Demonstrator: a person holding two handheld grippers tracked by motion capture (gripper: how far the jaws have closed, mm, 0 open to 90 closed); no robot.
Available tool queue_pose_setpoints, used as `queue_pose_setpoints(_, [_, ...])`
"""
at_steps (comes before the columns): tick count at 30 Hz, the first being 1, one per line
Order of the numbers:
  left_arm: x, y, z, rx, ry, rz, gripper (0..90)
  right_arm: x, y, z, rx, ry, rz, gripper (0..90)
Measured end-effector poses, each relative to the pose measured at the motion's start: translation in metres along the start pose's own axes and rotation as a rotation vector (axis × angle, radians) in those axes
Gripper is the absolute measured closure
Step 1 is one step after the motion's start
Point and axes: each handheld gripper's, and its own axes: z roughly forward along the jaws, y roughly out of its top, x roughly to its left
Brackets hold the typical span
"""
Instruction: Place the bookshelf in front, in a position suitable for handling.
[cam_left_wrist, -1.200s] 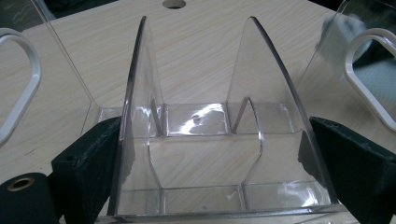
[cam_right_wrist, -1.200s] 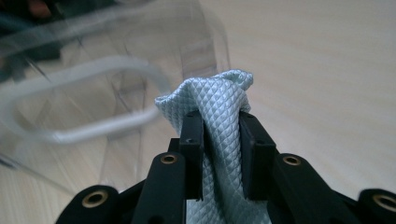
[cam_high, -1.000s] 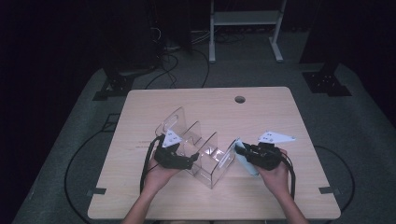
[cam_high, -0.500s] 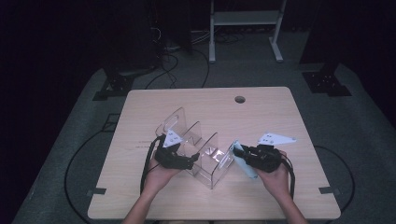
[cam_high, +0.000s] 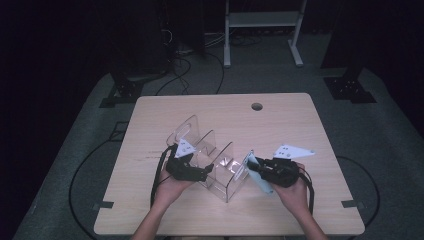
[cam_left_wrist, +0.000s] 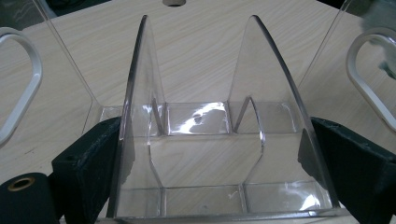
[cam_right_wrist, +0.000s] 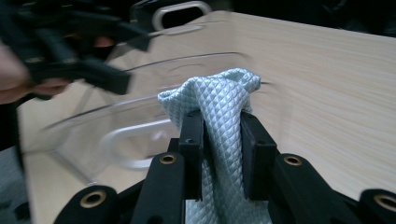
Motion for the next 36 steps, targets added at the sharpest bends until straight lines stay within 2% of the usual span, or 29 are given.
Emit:
queue_pose_setpoints(3, [0.001,-0.001,-0.001,-0.002,-0.002,-0.001,7.8,0.014,-0.001,-0.001,0.007,0.075,-0.022,72.5])
queue_pose_setpoints(5, [0.001,-0.001,-0.001,0.000,-0.004,0.006,7.8,0.016,0.000,-0.001,0.014,0.062,-0.045,72.4])
queue_pose_setpoints(9, [0.000,0.000,0.000,-0.002,0.004,0.002,7.7,0.004,0.000,0.000,0.003,0.045,-0.017,72.8])
queue_pose_setpoints(11, [0.000,0.000,0.000,0.002,0.005,0.001,7.7,0.010,0.000,0.000,0.004,0.025,-0.040,72.9])
queue_pose_setpoints(14, [0.000,0.001,0.000,0.010,0.016,0.001,8.1,0.024,-0.001,0.000,0.020,0.067,-0.074,72.9])
queue_pose_setpoints(15, [0.001,0.000,-0.001,0.006,0.017,-0.003,8.3,0.027,-0.002,0.001,0.025,0.089,-0.082,72.8])
queue_pose_setpoints(16, [0.002,0.000,-0.001,0.007,0.009,-0.004,8.7,0.032,-0.003,0.001,0.031,0.134,-0.094,72.7])
queue_pose_setpoints(18, [0.001,-0.001,-0.001,-0.002,0.008,-0.008,8.8,0.036,-0.003,0.001,0.035,0.127,-0.127,73.0])
queue_pose_setpoints(20, [0.001,0.000,0.000,-0.004,0.014,-0.006,8.8,0.029,-0.003,0.002,0.027,0.130,-0.097,73.1])
queue_pose_setpoints(21, [0.001,0.000,0.000,-0.004,0.016,-0.005,8.7,0.027,-0.003,0.002,0.023,0.113,-0.083,73.2])
queue_pose_setpoints(23, [0.000,0.001,0.001,-0.001,0.020,-0.008,8.7,0.027,-0.004,0.002,0.021,0.103,-0.074,73.2])
queue_pose_setpoints(27, [0.001,-0.001,-0.001,-0.003,0.011,-0.010,8.8,0.037,-0.004,0.003,0.033,0.101,-0.118,73.1])
queue_pose_setpoints(33, [0.003,0.000,0.000,-0.008,0.008,-0.004,8.3,0.028,-0.002,0.004,0.039,0.128,-0.097,73.4])
queue_pose_setpoints(36, [0.004,0.000,0.001,-0.013,-0.001,-0.005,7.9,0.025,-0.002,0.004,0.037,0.124,-0.086,73.4])
